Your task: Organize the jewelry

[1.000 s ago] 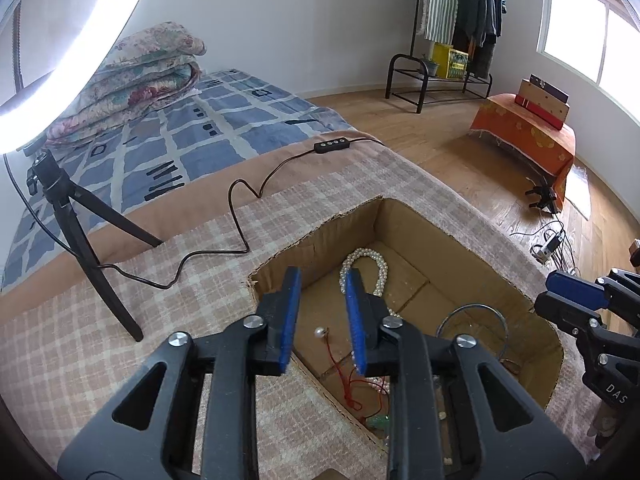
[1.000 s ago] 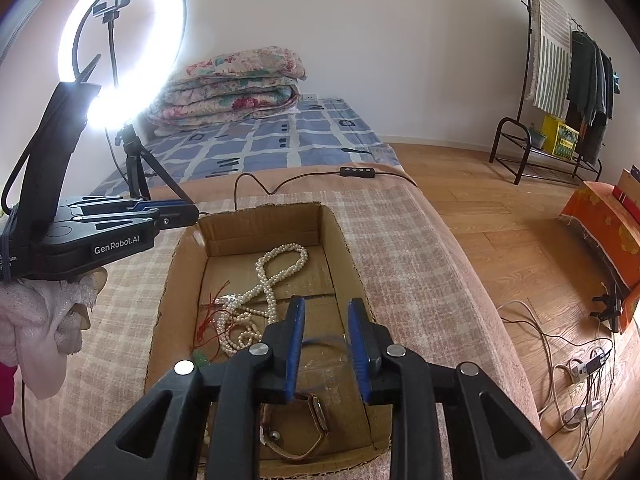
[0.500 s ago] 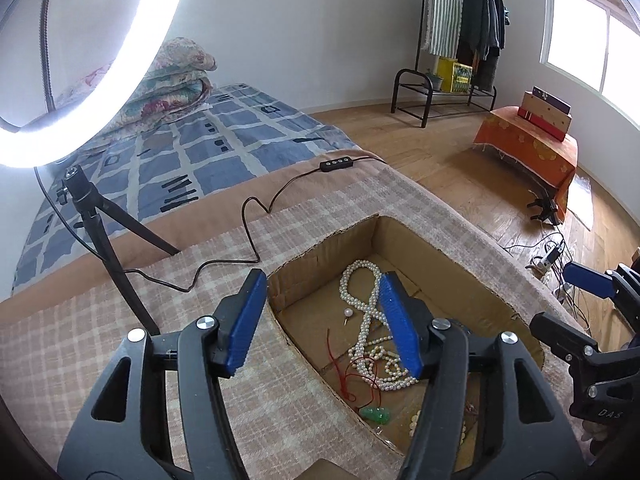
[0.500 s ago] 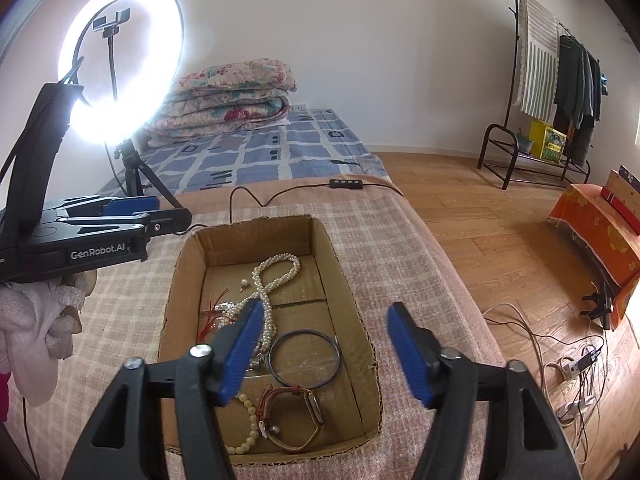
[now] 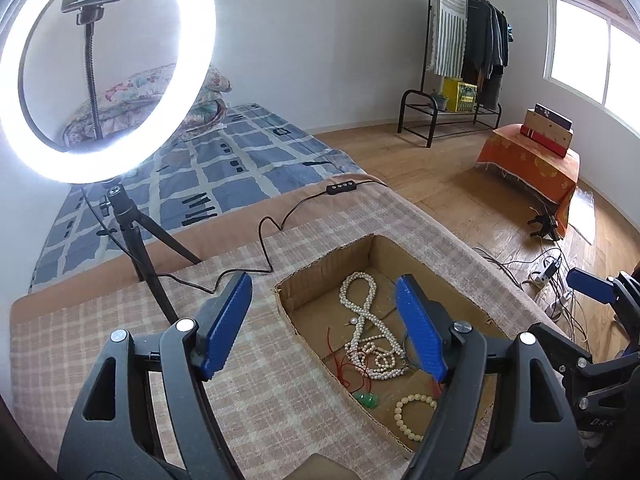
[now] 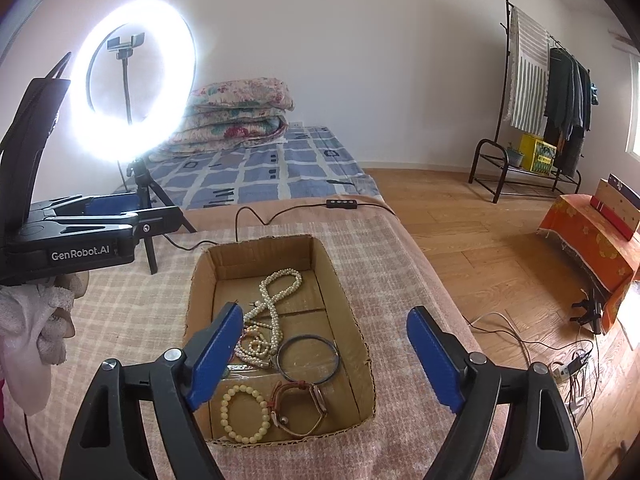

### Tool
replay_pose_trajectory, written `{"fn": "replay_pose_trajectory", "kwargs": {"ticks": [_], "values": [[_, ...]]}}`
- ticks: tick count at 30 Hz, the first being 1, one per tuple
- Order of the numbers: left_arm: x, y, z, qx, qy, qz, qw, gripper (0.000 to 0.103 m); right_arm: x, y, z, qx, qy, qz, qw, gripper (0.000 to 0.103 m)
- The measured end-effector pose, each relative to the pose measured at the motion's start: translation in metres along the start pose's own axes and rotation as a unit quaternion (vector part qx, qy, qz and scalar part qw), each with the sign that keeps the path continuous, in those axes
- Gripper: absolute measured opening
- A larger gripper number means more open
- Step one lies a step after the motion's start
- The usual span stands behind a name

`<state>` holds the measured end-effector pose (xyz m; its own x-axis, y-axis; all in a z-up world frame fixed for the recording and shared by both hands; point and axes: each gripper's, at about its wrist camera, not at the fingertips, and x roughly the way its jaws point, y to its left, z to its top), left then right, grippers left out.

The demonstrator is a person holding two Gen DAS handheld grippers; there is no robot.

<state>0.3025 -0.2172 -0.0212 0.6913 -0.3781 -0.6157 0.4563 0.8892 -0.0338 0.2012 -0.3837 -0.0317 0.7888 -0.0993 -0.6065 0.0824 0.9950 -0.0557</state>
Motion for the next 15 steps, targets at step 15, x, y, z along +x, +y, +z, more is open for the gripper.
{"fn": "replay_pose_trajectory", "kwargs": {"ticks": [15], "values": [[-0.105, 0.025, -0.029, -0.008, -0.047, 0.04, 0.9981, 0.086, -0.056, 0.026, 0.001, -0.013, -0.03, -0.016, 0.999, 0.101]]}}
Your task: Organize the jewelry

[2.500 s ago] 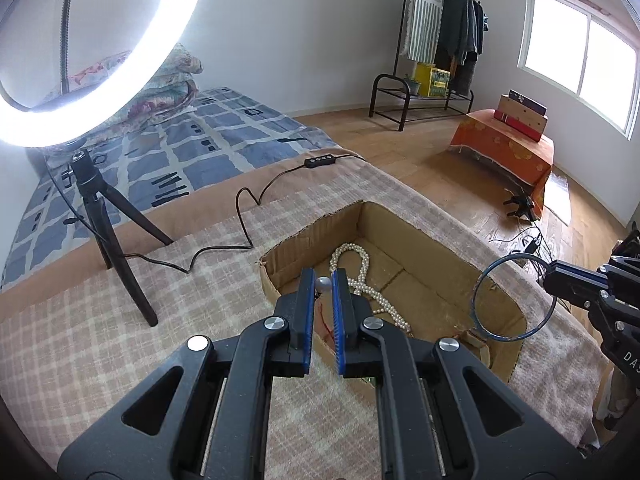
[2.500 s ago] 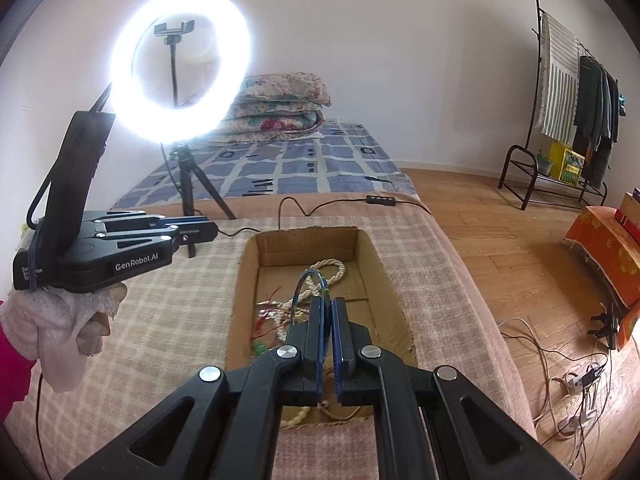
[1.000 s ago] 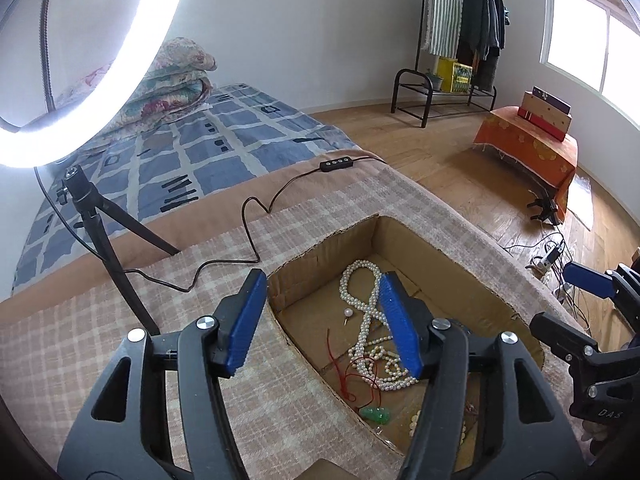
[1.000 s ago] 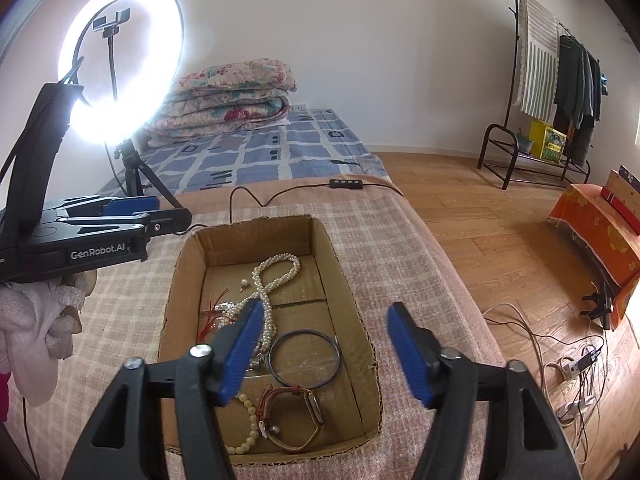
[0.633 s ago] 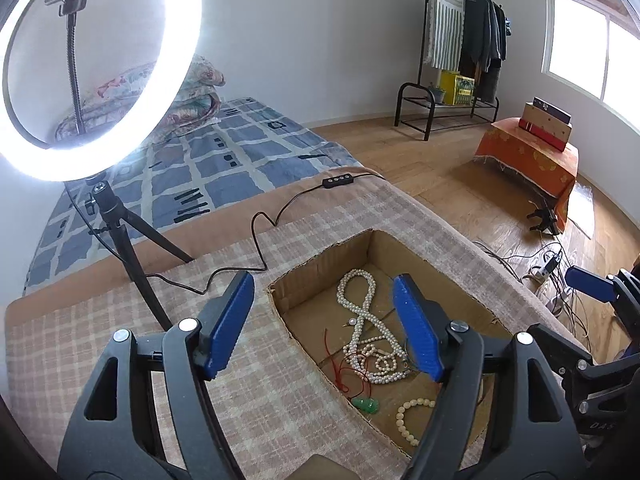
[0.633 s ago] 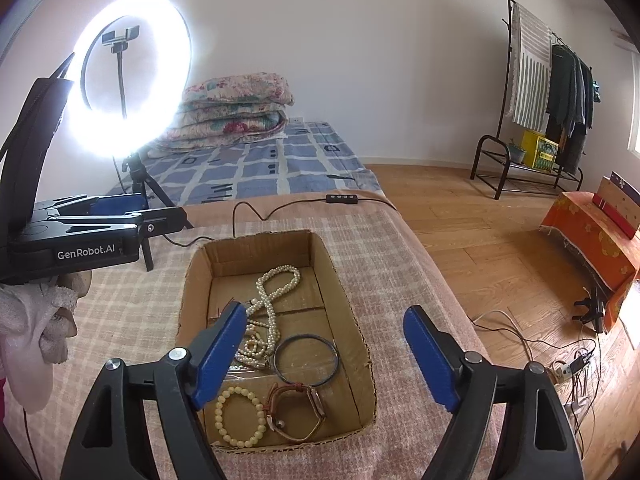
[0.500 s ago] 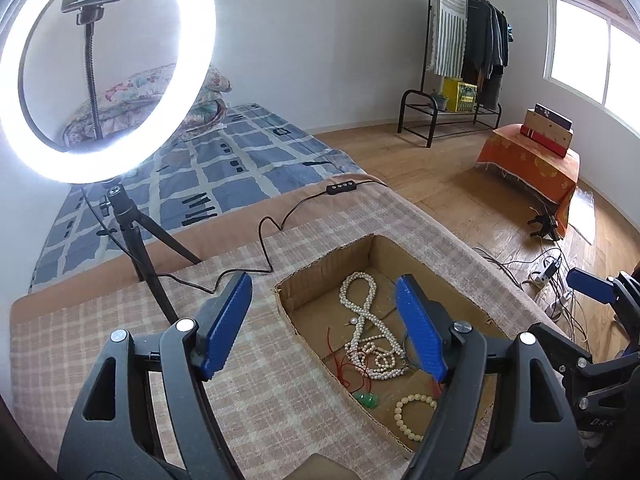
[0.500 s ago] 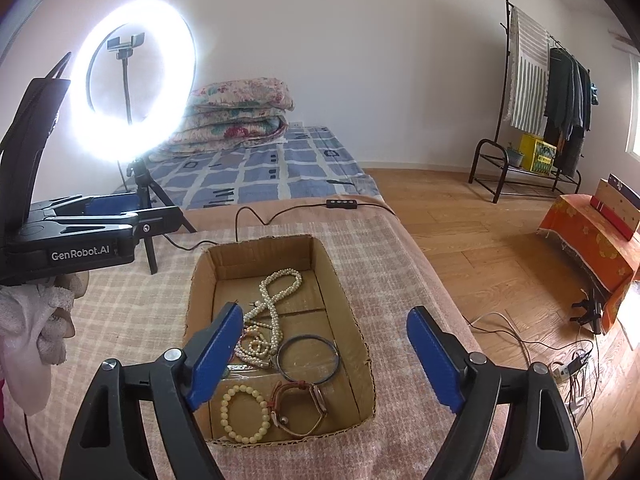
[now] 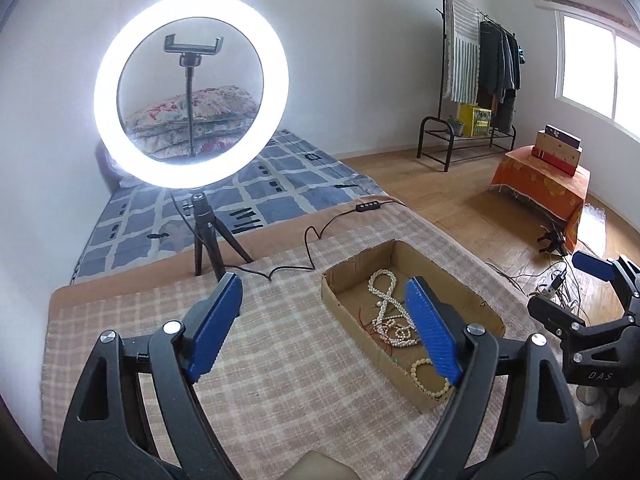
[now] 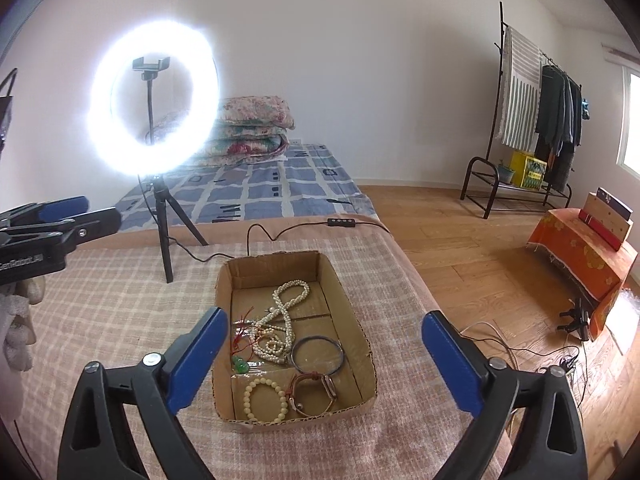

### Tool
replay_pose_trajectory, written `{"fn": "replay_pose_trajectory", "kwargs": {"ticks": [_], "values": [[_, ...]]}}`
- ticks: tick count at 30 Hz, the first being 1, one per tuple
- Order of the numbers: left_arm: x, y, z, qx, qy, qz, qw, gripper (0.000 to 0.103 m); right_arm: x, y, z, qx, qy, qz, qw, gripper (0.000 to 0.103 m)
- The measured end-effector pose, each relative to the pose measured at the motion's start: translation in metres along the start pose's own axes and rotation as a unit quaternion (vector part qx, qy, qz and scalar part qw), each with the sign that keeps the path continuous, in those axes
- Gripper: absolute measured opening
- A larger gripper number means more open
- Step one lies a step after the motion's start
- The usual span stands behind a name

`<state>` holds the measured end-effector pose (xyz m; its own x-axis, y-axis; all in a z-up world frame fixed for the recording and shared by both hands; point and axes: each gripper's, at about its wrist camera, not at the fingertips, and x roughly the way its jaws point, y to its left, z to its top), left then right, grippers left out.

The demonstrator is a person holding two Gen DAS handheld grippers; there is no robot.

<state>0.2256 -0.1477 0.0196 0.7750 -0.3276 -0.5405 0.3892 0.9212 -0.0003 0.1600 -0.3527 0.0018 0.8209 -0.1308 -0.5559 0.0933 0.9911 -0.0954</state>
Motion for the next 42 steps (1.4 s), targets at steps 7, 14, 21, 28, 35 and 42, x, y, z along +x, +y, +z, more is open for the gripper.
{"fn": "replay_pose_trajectory", "kwargs": {"ticks": [7, 14, 21, 28, 35, 42], "values": [[-0.042, 0.01, -0.025, -0.004, 0.011, 0.004, 0.9999, 0.086, -0.023, 0.015, -0.003, -0.012, -0.013, 0.0, 1.0, 0.103], [-0.073, 0.02, -0.051, -0.045, 0.015, 0.011, 0.9988, 0.087, -0.04, 0.026, -0.01, -0.002, -0.016, 0.012, 1.0, 0.103], [-0.087, 0.032, -0.073, -0.065, 0.017, 0.023, 0.9975, 0.087, -0.05, 0.035, -0.016, 0.0, -0.029, 0.01, 1.0, 0.103], [-0.092, 0.035, -0.089, -0.072, 0.014, 0.042, 0.9964, 0.097, -0.052, 0.04, -0.025, 0.003, -0.035, 0.004, 0.999, 0.103], [-0.09, 0.036, -0.098, -0.058, 0.023, 0.048, 0.9969, 0.098, -0.047, 0.042, -0.034, -0.001, -0.028, 0.0, 1.0, 0.103], [-0.092, 0.037, -0.099, -0.051, 0.02, 0.049, 0.9973, 0.098, -0.041, 0.042, -0.035, 0.009, -0.025, 0.006, 1.0, 0.103]]}}
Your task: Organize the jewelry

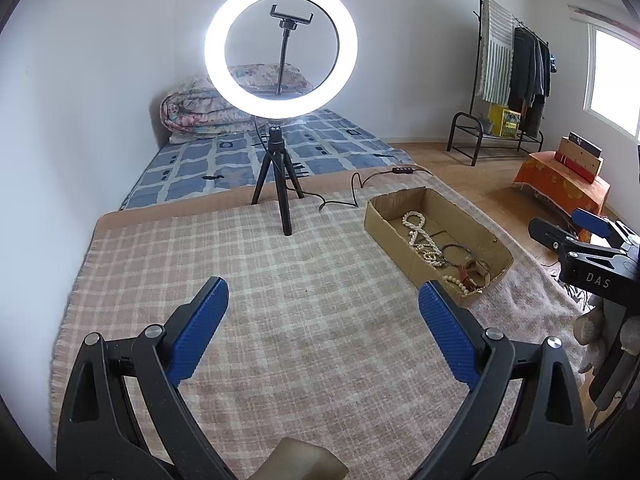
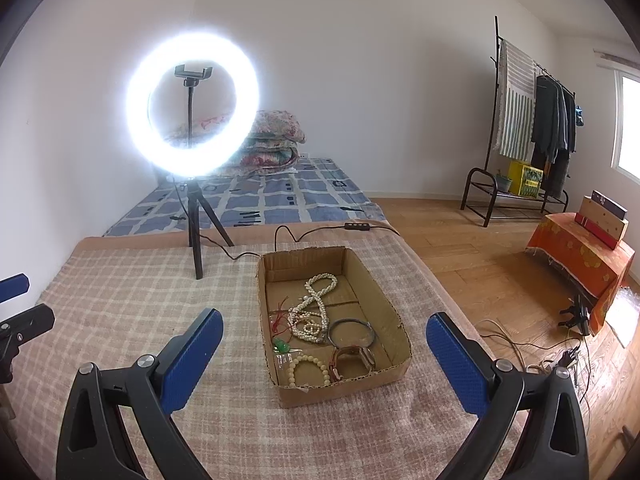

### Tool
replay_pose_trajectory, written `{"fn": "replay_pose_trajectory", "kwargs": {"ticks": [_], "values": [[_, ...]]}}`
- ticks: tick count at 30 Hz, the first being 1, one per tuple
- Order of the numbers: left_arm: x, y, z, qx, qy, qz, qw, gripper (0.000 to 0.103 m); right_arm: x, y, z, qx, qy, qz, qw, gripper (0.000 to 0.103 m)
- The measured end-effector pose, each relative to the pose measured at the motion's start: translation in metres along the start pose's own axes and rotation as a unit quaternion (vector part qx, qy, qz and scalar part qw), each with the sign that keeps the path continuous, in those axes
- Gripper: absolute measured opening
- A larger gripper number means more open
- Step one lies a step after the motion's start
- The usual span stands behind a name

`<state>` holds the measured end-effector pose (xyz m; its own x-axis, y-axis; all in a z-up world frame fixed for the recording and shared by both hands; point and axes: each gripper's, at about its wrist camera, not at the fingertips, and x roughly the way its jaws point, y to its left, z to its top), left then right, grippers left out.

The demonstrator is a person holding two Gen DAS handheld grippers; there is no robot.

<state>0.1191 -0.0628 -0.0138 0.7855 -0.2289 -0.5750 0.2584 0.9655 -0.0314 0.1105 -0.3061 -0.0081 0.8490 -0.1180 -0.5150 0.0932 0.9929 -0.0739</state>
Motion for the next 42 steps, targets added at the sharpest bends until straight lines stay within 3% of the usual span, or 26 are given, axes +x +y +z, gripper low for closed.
{"fn": "replay_pose_trajectory", "kwargs": {"ticks": [6, 42], "values": [[-0.0042, -0.001, 0.0019, -0.001, -0.01, 0.007, 0.9999, 0.103, 0.005, 0.0046, -0.0014, -0.003, 0.006, 0.005, 1.0, 0.103], [-0.0038, 0.0, 0.0019, -0.003, -0.011, 0.009, 0.9999, 0.103, 0.0104, 0.0016, 0.0014, 0.001, 0.007, 0.002, 1.0, 0.103]]}}
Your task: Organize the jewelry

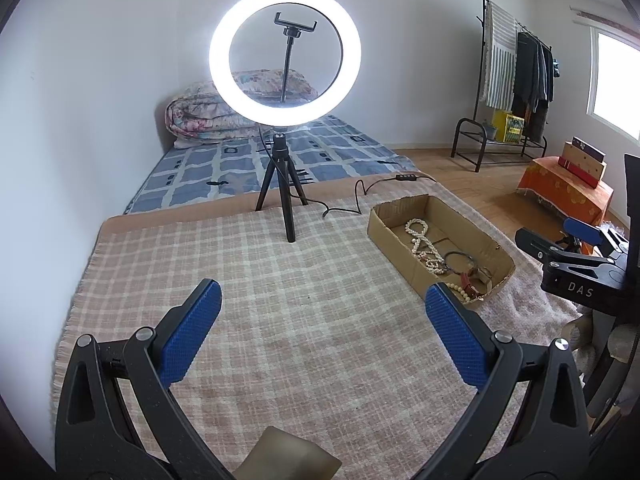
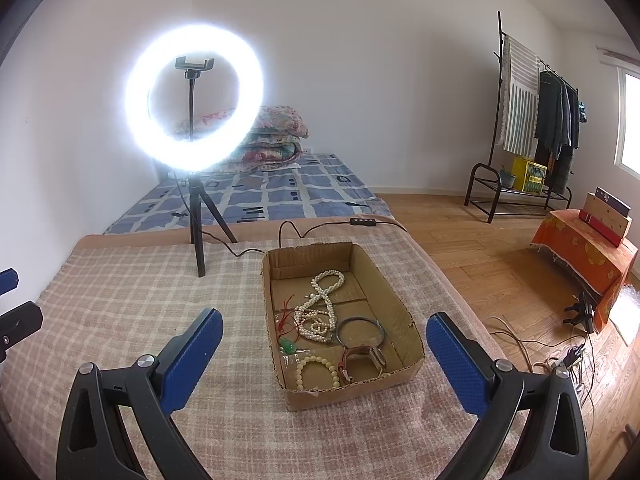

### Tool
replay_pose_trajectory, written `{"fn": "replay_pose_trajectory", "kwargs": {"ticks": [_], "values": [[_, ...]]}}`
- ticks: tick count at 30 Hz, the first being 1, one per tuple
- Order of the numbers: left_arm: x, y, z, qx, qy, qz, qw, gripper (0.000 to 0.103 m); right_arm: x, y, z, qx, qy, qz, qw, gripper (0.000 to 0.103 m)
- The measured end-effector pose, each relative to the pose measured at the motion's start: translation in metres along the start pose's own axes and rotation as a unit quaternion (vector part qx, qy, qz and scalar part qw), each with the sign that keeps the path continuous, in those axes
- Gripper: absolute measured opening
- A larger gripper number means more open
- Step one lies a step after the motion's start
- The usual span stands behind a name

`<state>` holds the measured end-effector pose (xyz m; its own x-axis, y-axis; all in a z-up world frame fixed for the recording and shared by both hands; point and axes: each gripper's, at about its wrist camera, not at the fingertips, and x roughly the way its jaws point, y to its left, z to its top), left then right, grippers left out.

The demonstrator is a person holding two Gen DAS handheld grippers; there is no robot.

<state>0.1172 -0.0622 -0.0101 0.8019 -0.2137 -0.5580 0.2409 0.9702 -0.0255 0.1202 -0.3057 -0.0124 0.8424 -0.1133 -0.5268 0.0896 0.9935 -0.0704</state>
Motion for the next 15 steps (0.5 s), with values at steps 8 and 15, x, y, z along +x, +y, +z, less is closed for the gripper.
{"fn": "replay_pose_trajectory", "kwargs": {"ticks": [8, 15], "values": [[0.0002, -0.0006, -0.0001, 0.0, 0.001, -0.001, 1.0, 0.103, 0.0004, 0.0012, -0.0004, -0.001, 0.0, 0.0, 1.0, 0.103], [0.0007, -0.0014, 0.0003, -0.001, 0.0, -0.001, 1.0, 0.103, 0.0005, 0.0018, -0.0005, 0.0, -0.002, -0.001, 1.0, 0.103]]}}
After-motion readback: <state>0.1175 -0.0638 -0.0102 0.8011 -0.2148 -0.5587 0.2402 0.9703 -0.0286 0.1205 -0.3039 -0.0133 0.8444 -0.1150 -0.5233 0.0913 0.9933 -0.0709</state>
